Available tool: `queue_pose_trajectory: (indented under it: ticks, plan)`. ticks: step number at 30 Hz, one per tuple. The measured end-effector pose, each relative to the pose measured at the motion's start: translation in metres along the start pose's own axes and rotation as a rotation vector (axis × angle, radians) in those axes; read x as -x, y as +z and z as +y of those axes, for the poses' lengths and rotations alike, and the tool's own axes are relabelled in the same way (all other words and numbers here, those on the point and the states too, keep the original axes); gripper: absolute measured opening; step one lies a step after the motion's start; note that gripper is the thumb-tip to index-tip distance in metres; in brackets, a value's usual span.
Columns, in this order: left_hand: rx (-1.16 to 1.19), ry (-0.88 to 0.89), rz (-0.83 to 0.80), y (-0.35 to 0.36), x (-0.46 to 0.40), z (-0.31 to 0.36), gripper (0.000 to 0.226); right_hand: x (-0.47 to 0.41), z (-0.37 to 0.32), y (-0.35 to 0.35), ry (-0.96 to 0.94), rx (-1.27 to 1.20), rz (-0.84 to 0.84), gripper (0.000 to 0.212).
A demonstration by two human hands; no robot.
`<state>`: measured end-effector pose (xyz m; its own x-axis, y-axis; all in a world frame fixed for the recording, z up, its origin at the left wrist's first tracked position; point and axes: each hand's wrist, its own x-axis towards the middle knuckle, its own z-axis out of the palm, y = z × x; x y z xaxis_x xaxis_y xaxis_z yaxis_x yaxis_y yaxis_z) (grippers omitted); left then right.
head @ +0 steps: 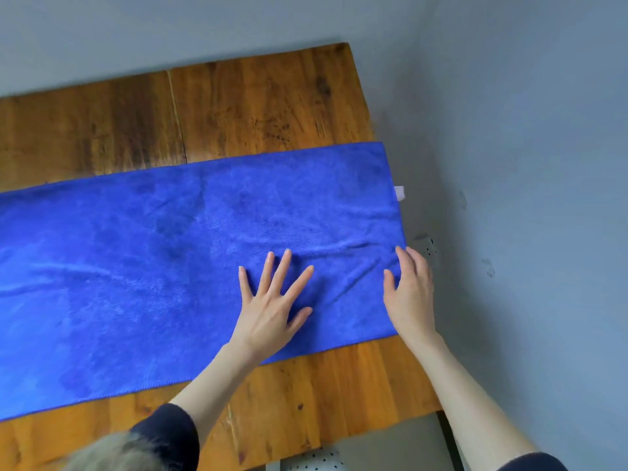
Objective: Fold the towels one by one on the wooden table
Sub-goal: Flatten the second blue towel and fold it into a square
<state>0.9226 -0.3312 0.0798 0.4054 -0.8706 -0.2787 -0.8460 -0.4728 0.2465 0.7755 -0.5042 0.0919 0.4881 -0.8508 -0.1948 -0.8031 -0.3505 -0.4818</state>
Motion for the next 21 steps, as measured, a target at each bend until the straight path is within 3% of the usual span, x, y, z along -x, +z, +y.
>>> queue_pose_trajectory:
  ticks: [6, 13, 17, 21]
  plan:
    - [-0.048, -0.066, -0.101, 0.01, -0.002, 0.03, 0.07, -0.004, 0.017, -0.009, 0.207, -0.026, -0.063, 0.045]
    - [0.001, -0.131, -0.159, 0.007, -0.009, 0.043, 0.075, -0.019, 0.026, -0.016, 0.28, -0.02, -0.084, 0.024]
    - [0.068, -0.063, -0.043, 0.004, -0.009, 0.061, 0.058, -0.017, 0.025, -0.019, 0.277, 0.005, -0.034, 0.012]
    - [0.337, -0.009, 0.084, 0.003, -0.008, 0.079, 0.039, -0.019, 0.017, -0.027, 0.27, -0.091, -0.087, 0.009]
